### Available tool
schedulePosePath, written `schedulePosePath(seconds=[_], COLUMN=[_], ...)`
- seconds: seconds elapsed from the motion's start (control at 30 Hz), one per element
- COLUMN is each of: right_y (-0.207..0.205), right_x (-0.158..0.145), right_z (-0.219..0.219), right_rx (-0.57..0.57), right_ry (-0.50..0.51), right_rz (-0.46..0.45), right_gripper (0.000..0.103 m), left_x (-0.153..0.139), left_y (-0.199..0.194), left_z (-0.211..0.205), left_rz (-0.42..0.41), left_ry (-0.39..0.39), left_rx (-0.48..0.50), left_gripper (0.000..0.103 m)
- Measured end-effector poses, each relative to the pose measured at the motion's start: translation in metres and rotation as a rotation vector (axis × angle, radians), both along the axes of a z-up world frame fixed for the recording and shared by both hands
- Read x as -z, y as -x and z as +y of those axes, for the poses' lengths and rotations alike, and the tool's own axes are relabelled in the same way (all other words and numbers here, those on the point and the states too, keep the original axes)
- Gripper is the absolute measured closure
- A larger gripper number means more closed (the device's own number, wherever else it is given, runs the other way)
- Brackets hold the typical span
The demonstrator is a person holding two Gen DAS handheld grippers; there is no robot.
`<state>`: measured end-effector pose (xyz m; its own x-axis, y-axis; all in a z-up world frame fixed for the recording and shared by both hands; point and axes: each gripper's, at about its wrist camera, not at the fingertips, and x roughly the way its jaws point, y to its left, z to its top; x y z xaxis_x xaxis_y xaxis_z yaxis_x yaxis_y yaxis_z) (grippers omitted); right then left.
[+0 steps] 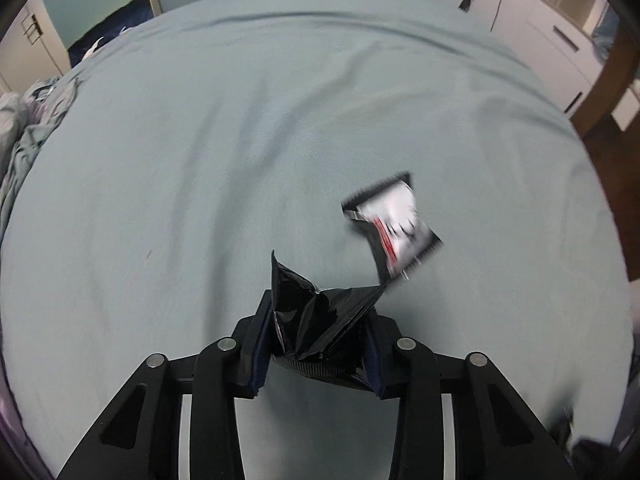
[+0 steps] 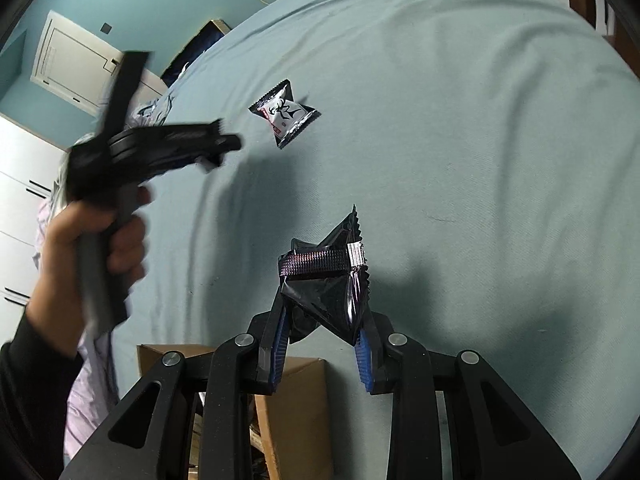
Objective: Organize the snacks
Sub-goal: 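Grasp a black packet with the left gripper while the right gripper holds its packet, then lower both packets into the box and open both grippers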
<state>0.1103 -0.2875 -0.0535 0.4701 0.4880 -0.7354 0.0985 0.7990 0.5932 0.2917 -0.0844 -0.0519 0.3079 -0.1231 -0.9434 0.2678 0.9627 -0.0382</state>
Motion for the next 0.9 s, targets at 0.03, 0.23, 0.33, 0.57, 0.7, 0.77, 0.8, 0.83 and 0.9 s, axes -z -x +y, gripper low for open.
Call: schedulePosePath(seconds=[0.03, 0.23, 0.33, 0.57, 0.7, 0.77, 0.8, 0.83, 0.9], right_y=[0.002, 0.016, 0.025, 0.061, 0.089, 0.104, 0.107, 0.113, 0.121], right_x=[-0.003, -0.013, -0.019, -0.033, -0.048, -0.051, -0.05, -0.049, -0.048], right_z=[0.001, 0.001, -0.001, -0.005, -0.004, -0.004, -0.004, -0.003, 0.001], right_rx=[0.003, 0.044, 0.071, 0.089, 0.081, 0.082, 0.081, 0.08, 0.074], right_ry=[0.017, 0.055, 0.065, 0.035, 0.042, 0.035, 0.028, 0.022, 0.023], right_rz=[-0.012, -0.043, -0.062, -0.117, -0.181, -0.197, -0.198, -0.2, -0.209], right_gripper=[0.076, 0.076, 0.076, 0.076, 0.076, 0.076, 0.076, 0.076, 0.076], left_x=[-0.009, -0.055, -0.074, -0.105, -0.104, -0.095, -0.089, -0.082, -0.071], left_y=[0.014, 0.092, 0.126, 0.193, 0.224, 0.234, 0.236, 0.242, 0.245], left_z=[0.005, 0.031, 0.04, 0.064, 0.063, 0.058, 0.054, 0.05, 0.045], left_rz=[-0.007, -0.092, -0.113, -0.155, -0.178, -0.17, -0.156, -0.139, -0.121], left_ry=[0.007, -0.004, 0.027, 0.122, 0.151, 0.157, 0.167, 0.185, 0.21], left_rx=[-0.002, 0.023, 0.017, 0.014, 0.052, 0.069, 0.076, 0.087, 0.106], left_gripper=[0.067, 0.067, 0.067, 0.066, 0.065, 0.065, 0.065, 0.063, 0.05])
